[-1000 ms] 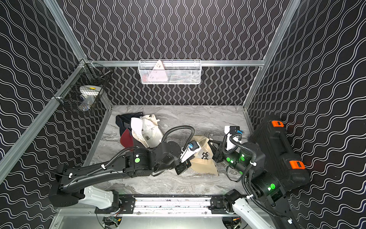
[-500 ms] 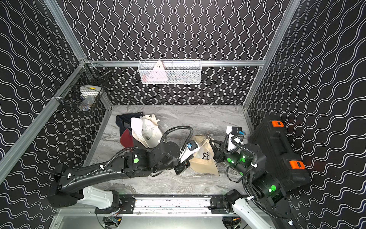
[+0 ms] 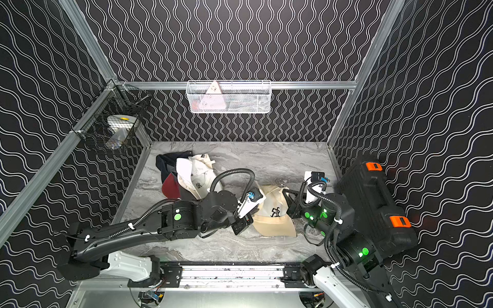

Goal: Open the adjustable buckle of the baseball cap
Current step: Pull the adjustable strap on the baseball cap, then place the baseball cap on the baseball cap.

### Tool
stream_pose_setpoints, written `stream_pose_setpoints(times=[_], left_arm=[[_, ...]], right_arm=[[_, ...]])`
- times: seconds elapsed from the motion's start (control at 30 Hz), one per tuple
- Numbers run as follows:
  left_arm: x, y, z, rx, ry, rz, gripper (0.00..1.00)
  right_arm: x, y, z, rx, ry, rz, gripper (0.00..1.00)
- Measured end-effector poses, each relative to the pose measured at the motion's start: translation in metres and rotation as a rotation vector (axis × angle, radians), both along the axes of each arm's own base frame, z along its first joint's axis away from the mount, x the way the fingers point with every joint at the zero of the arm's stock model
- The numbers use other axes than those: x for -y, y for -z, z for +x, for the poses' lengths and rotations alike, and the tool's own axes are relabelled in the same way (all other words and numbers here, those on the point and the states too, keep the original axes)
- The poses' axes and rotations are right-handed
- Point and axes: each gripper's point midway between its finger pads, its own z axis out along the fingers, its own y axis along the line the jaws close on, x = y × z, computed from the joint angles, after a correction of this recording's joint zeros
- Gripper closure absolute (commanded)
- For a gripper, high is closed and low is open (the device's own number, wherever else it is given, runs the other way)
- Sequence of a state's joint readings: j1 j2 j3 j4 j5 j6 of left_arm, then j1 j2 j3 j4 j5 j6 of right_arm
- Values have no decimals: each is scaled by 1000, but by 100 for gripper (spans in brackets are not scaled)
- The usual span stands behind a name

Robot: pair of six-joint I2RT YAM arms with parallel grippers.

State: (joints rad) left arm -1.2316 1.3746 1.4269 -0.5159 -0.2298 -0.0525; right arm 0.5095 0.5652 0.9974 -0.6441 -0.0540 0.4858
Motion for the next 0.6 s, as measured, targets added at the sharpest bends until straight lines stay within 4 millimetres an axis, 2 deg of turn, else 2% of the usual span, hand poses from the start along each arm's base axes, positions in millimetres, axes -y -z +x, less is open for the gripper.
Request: stream_pose_setpoints(times=[0.6], left_arm=[[0,-18,3,20,-14,-38,100]], right_arm=[[-3,20,-4,-49,-23,-9,100]])
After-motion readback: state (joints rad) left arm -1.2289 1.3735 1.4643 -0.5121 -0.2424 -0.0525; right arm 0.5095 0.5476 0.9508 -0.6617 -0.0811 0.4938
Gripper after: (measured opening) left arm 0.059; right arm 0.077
